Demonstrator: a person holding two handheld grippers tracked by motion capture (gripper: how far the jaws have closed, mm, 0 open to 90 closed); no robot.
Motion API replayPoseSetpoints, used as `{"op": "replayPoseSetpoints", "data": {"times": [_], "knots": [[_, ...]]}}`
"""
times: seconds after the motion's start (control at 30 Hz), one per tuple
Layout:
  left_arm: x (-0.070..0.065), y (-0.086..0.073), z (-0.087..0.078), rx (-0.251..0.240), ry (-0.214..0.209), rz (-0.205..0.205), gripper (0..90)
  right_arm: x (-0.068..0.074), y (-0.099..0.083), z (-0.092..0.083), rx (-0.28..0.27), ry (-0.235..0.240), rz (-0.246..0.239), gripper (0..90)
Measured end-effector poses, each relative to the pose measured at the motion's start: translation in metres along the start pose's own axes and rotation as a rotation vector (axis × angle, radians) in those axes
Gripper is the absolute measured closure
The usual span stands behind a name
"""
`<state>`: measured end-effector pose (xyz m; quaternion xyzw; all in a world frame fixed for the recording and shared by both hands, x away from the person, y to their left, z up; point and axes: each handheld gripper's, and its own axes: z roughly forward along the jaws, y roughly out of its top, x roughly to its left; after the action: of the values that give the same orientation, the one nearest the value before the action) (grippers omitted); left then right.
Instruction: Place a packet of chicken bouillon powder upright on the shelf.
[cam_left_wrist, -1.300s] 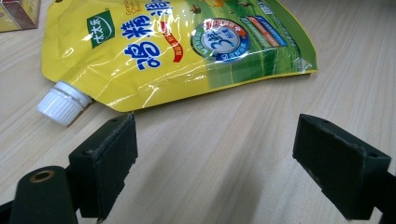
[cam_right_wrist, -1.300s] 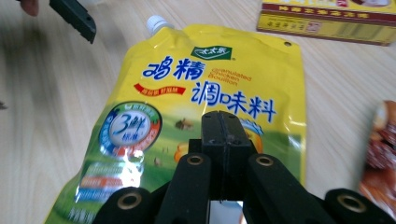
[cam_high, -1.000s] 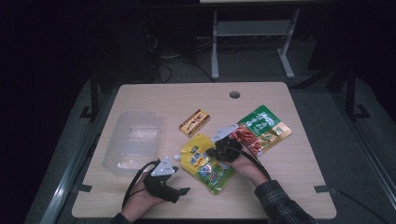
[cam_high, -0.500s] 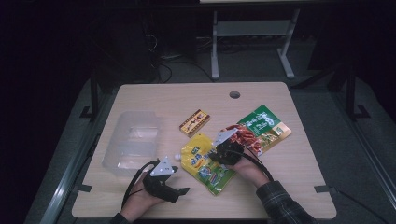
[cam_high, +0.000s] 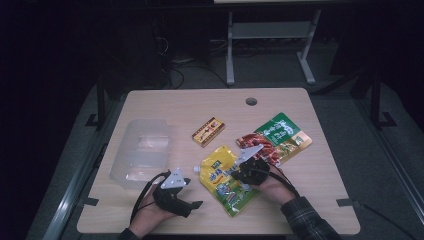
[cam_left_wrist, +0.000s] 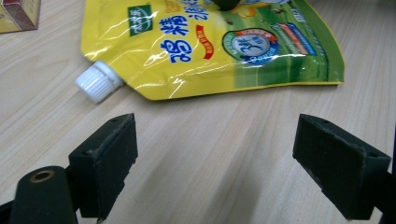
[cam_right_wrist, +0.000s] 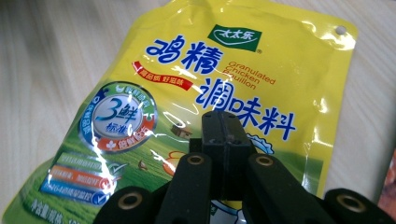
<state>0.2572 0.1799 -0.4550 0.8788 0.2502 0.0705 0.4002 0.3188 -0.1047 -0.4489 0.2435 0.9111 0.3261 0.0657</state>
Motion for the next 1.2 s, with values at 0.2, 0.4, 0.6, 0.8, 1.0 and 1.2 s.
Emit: {"op": "replayPoseSetpoints", "data": {"times": [0.2,0.4,0.6,0.8,1.0,1.2], "knots": [[0.0,0.0,0.0,-0.002,0.002,-0.001,13.3,0.002,-0.008,-0.008,0.005,0.01,0.002,90.0],[-0.001,0.0,0.001,-0.005,0.0,-0.001,13.3,0.005,-0.021,-0.023,-0.014,0.007,0.017,90.0],[-0.001,0.0,0.001,-0.003,-0.001,-0.001,13.3,-0.001,-0.043,-0.047,-0.026,-0.034,0.065,90.0],[-0.003,0.0,0.002,-0.001,-0.002,0.0,13.3,-0.01,-0.065,-0.058,-0.004,-0.067,0.091,90.0],[-0.004,0.001,0.003,0.002,-0.009,0.011,13.3,-0.014,-0.078,-0.056,0.035,-0.054,0.115,90.0],[-0.003,0.001,0.001,0.002,-0.01,0.01,13.3,-0.009,-0.076,-0.052,0.051,-0.024,0.103,90.0]]}}
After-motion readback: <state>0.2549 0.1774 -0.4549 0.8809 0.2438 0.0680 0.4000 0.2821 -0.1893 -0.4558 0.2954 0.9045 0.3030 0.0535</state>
